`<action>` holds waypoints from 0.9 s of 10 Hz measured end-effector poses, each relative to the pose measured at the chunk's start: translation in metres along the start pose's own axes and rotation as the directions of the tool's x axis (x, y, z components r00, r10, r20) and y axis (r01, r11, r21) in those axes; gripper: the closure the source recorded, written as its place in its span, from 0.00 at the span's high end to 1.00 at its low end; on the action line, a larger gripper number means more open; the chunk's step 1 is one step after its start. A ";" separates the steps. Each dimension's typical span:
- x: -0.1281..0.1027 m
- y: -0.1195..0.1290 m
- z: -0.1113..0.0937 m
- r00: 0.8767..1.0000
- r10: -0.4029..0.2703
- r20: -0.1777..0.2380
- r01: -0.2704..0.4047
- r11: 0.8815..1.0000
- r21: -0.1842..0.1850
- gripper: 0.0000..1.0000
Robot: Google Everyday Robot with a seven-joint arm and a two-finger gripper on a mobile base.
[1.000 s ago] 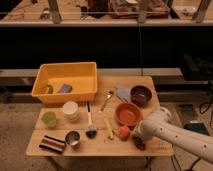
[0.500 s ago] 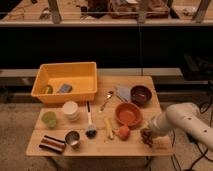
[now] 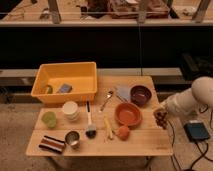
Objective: Place grapes in plastic cup
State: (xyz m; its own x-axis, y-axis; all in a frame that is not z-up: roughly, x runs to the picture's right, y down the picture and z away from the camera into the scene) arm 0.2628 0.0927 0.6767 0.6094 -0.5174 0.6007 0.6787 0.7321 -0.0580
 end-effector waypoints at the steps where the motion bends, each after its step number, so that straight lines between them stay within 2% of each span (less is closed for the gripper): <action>1: 0.009 -0.023 -0.015 1.000 -0.017 0.002 0.017 1.000 0.000 0.00; 3: 0.012 -0.073 -0.033 0.997 -0.073 0.009 0.073 0.997 0.007 0.00; 5: -0.003 -0.125 -0.046 0.991 -0.132 0.008 0.132 0.991 0.026 0.00; 6: -0.016 -0.156 -0.052 0.987 -0.162 0.009 0.162 0.986 0.044 0.00; 8: -0.039 -0.199 -0.060 0.977 -0.212 0.015 0.210 0.974 0.087 0.00; 9: -0.054 -0.225 -0.067 0.969 -0.246 0.017 0.242 0.963 0.120 0.00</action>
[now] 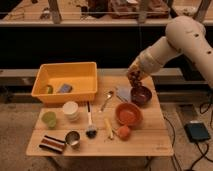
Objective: Place grapes in plastic cup
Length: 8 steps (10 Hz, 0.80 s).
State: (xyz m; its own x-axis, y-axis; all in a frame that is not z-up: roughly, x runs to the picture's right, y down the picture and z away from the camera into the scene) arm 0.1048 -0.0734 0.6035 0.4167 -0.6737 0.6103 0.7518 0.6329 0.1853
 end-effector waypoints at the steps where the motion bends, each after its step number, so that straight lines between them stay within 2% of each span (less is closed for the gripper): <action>1: -0.007 -0.019 0.000 1.000 -0.024 0.007 0.024 0.999 0.023 0.00; 8: -0.007 -0.019 0.000 1.000 -0.024 0.008 0.024 0.999 0.025 0.00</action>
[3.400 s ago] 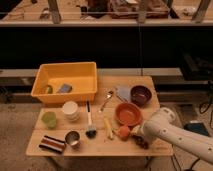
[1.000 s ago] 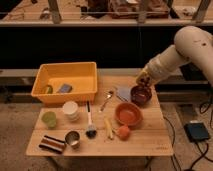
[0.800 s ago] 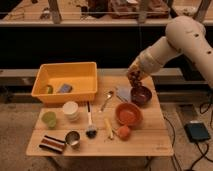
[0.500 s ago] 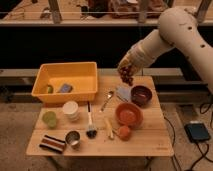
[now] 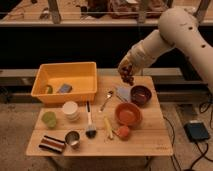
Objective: Place grapes in plastic cup
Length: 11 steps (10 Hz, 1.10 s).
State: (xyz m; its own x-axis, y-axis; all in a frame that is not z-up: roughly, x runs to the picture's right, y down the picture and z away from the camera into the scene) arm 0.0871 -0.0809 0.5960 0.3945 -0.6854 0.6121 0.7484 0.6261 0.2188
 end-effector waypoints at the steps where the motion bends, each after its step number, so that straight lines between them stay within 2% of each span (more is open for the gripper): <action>1: 0.000 0.000 0.000 1.000 0.000 0.000 0.000 1.000 0.000 0.00; 6: 0.001 -0.004 -0.001 1.000 -0.015 0.000 0.015 1.000 0.004 0.00; 8: -0.002 -0.029 -0.002 0.997 -0.079 0.006 0.079 0.997 0.012 0.00; 11: -0.023 -0.095 0.013 0.982 -0.186 0.025 0.185 0.982 0.031 0.00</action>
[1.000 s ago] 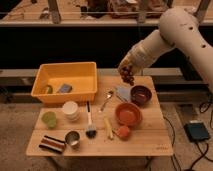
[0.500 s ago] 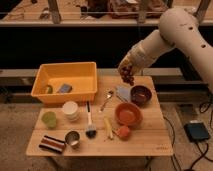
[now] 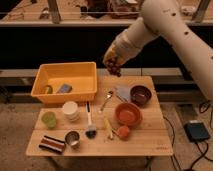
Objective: Place grapes in plastic cup
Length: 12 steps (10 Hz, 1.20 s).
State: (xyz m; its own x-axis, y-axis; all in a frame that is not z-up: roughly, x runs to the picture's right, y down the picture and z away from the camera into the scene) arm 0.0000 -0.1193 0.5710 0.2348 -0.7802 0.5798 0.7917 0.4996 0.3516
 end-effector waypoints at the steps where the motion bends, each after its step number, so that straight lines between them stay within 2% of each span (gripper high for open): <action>1: -0.006 -0.028 0.012 0.999 -0.038 0.013 0.038 0.999 0.003 0.00; 4: -0.029 -0.082 0.049 0.989 -0.136 0.053 0.136 0.991 -0.003 0.00; 6: -0.053 -0.119 0.087 0.973 -0.212 0.086 0.214 0.977 -0.007 0.00; 7: -0.061 -0.129 0.102 0.967 -0.236 0.094 0.238 0.971 -0.009 0.00; 8: -0.076 -0.145 0.129 0.956 -0.272 0.106 0.275 0.961 -0.014 0.00; 10: -0.095 -0.161 0.176 0.942 -0.311 0.127 0.317 0.948 -0.032 0.00; 12: -0.109 -0.166 0.243 0.929 -0.332 0.161 0.346 0.936 -0.069 0.00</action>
State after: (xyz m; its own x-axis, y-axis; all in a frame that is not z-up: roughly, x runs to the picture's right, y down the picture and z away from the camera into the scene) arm -0.2938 -0.0257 0.6278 -0.1354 -0.8302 0.5408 0.8612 0.1713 0.4785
